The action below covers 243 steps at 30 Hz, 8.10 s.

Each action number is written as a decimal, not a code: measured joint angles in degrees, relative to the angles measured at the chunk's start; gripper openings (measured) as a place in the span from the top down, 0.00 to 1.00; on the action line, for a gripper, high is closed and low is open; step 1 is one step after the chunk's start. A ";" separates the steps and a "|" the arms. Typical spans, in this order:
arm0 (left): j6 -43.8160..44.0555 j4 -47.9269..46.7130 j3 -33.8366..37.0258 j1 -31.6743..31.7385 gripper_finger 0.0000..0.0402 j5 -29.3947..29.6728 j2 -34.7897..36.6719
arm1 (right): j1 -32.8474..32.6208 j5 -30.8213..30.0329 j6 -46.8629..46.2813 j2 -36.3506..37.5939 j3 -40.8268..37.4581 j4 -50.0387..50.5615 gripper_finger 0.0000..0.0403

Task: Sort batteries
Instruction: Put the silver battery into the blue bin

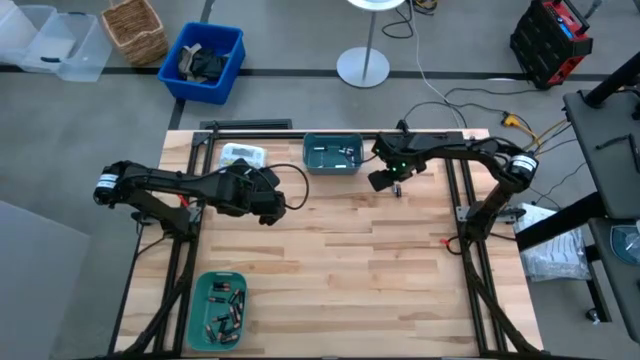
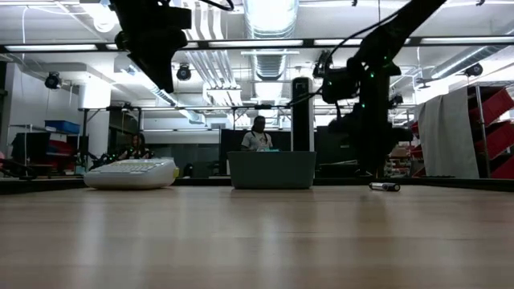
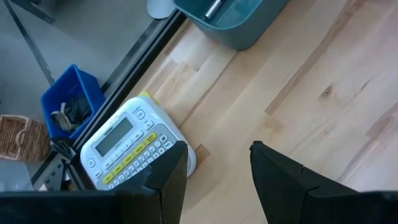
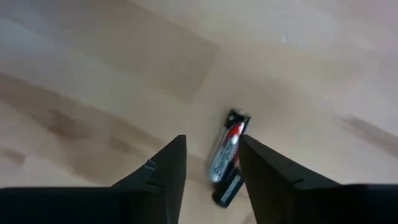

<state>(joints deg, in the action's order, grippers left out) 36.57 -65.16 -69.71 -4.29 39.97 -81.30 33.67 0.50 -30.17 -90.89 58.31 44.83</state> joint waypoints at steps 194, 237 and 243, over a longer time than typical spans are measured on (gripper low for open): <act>-10.57 2.57 0.11 2.47 0.61 2.84 0.38 | -0.42 0.58 7.63 3.08 -14.10 3.70 0.44; -8.70 6.77 -6.30 2.25 0.61 12.66 12.61 | -0.51 -3.00 0.17 -12.95 33.90 -7.78 0.44; -6.12 4.75 -5.19 2.25 0.61 11.68 13.36 | -0.63 -2.85 0.15 -18.44 39.94 -2.27 0.44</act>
<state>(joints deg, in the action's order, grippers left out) 30.45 -60.41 -74.90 -2.04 51.65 -67.94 33.04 -2.35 -30.02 -109.34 98.25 42.56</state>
